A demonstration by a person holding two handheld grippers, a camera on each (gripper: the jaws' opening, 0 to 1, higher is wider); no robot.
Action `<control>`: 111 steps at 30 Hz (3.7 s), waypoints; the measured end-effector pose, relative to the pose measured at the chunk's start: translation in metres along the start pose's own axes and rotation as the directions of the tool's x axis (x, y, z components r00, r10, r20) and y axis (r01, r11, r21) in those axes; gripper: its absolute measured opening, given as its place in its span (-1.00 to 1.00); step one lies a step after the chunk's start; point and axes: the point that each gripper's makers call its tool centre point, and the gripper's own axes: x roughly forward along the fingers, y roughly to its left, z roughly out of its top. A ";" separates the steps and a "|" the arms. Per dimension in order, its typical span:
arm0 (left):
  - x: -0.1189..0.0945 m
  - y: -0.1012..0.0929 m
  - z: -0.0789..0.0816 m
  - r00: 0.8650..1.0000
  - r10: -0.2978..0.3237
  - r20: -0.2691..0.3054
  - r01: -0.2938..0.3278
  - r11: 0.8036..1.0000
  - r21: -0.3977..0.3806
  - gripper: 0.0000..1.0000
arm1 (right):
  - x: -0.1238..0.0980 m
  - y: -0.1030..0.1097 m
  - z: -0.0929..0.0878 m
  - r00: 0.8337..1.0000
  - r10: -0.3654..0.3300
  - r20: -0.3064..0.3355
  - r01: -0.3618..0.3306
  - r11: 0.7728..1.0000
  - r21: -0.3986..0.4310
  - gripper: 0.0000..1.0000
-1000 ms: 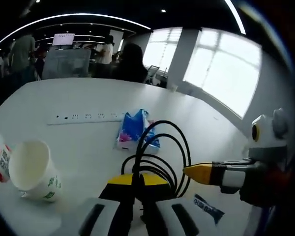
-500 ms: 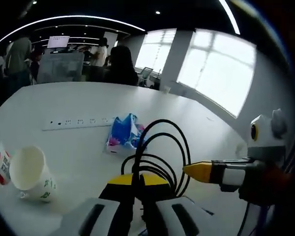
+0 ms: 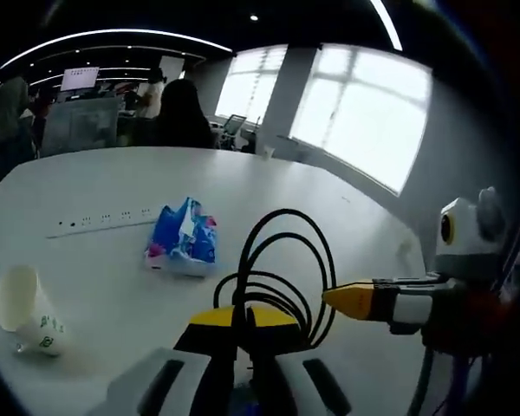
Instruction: Arrange the tabletop items into an orderly group along one side of the table until the central work area is clear of visible clutter.
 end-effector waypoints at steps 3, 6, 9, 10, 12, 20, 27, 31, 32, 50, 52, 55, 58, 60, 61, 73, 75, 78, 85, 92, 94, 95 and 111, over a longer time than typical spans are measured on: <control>0.004 -0.014 0.001 1.000 -0.026 -0.003 0.026 1.000 0.012 -0.96 | -0.008 -0.011 0.000 1.000 -0.022 0.012 0.022 1.000 0.013 -1.00; 0.008 -0.025 0.001 0.999 -0.049 -0.005 0.049 0.999 0.023 -0.96 | -0.016 -0.020 0.001 0.999 -0.041 0.025 0.041 0.999 0.019 -1.00; 0.011 -0.038 0.003 0.997 -0.080 -0.005 0.080 0.996 0.041 -0.96 | -0.024 -0.030 0.002 0.998 -0.060 0.033 0.059 0.998 0.030 -1.00; 0.012 -0.042 0.003 0.996 -0.089 -0.006 0.090 0.995 0.044 -0.96 | -0.026 -0.034 0.002 0.997 -0.065 0.036 0.064 0.997 0.031 -1.00; 0.012 -0.048 0.003 0.995 -0.104 -0.006 0.104 0.993 0.047 -0.96 | -0.030 -0.038 0.003 0.996 -0.075 0.041 0.074 0.997 0.033 -1.00; 0.014 -0.067 0.000 0.990 -0.143 -0.016 0.144 0.987 0.066 -0.95 | -0.044 -0.051 0.001 0.994 -0.102 0.046 0.101 0.995 0.017 -1.00; 0.015 -0.085 -0.009 0.982 -0.183 -0.043 0.187 0.978 0.092 -0.93 | -0.057 -0.062 -0.002 0.992 -0.121 0.037 0.122 0.992 -0.039 -1.00; 0.019 -0.095 -0.020 0.975 -0.206 -0.078 0.214 0.970 0.116 -0.92 | -0.061 -0.073 -0.008 0.991 -0.130 0.017 0.131 0.989 -0.071 -1.00; 0.019 -0.099 -0.023 0.973 -0.213 -0.085 0.222 0.968 0.121 -0.92 | -0.062 -0.077 -0.009 0.991 -0.134 0.012 0.134 0.989 -0.067 -1.00; 0.029 -0.126 -0.073 0.941 -0.242 -0.238 0.282 0.948 0.150 -0.90 | -0.062 -0.110 -0.036 0.980 -0.192 -0.058 0.181 0.972 -0.151 -1.00; 0.029 -0.126 -0.075 0.940 -0.240 -0.241 0.282 0.947 0.156 -0.90 | -0.061 -0.111 -0.038 0.979 -0.192 -0.062 0.181 0.971 -0.153 -1.00; 0.029 -0.125 -0.082 0.938 -0.229 -0.261 0.274 0.949 0.154 -0.90 | -0.060 -0.111 -0.043 0.977 -0.196 -0.079 0.181 0.969 -0.168 -1.00; 0.028 -0.122 -0.082 0.943 -0.215 -0.255 0.262 0.951 0.165 -0.88 | -0.057 -0.113 -0.045 0.979 -0.192 -0.074 0.178 0.971 -0.162 -1.00; 0.028 -0.123 -0.081 0.943 -0.216 -0.252 0.263 0.950 0.171 -0.88 | -0.057 -0.114 -0.046 0.977 -0.196 -0.080 0.181 0.971 -0.158 -1.00; 0.027 -0.123 -0.081 0.944 -0.215 -0.251 0.262 0.949 0.174 -0.87 | -0.057 -0.114 -0.046 0.977 -0.196 -0.080 0.181 0.970 -0.160 -1.00; 0.024 -0.110 -0.080 0.955 -0.187 -0.232 0.242 0.941 0.235 -0.80 | -0.055 -0.108 -0.037 0.983 -0.177 -0.041 0.165 0.965 -0.205 -0.76; 0.022 -0.109 -0.078 0.956 -0.192 -0.221 0.243 0.941 0.234 -0.77 | -0.056 -0.106 -0.035 0.985 -0.169 -0.031 0.160 0.967 -0.199 -0.68; 0.021 -0.108 -0.071 0.961 -0.196 -0.194 0.238 0.944 0.227 -0.68 | -0.057 -0.099 -0.029 0.990 -0.142 -0.009 0.138 0.975 -0.176 -0.54; 0.014 -0.112 -0.057 0.961 -0.234 -0.150 0.262 0.944 0.200 -0.45 | -0.061 -0.080 -0.023 0.996 -0.089 0.024 0.092 0.977 -0.192 -0.27; -0.002 -0.101 -0.050 0.965 -0.223 -0.140 0.249 0.946 0.206 -0.33 | -0.067 -0.056 -0.019 0.999 -0.024 0.024 0.029 0.973 -0.229 0.01; -0.010 -0.092 -0.051 0.968 -0.211 -0.139 0.236 0.952 0.196 -0.27 | -0.068 -0.052 -0.019 1.000 -0.010 0.017 0.014 0.968 -0.250 0.06; -0.014 -0.087 -0.051 0.969 -0.206 -0.137 0.231 0.952 0.202 -0.24 | -0.068 -0.050 -0.018 1.000 -0.002 0.015 0.006 0.968 -0.251 0.10; -0.077 -0.003 -0.053 0.995 -0.023 -0.095 0.035 0.992 0.124 -0.32 | -0.067 -0.017 -0.027 0.994 0.095 -0.044 -0.105 0.931 -0.350 0.41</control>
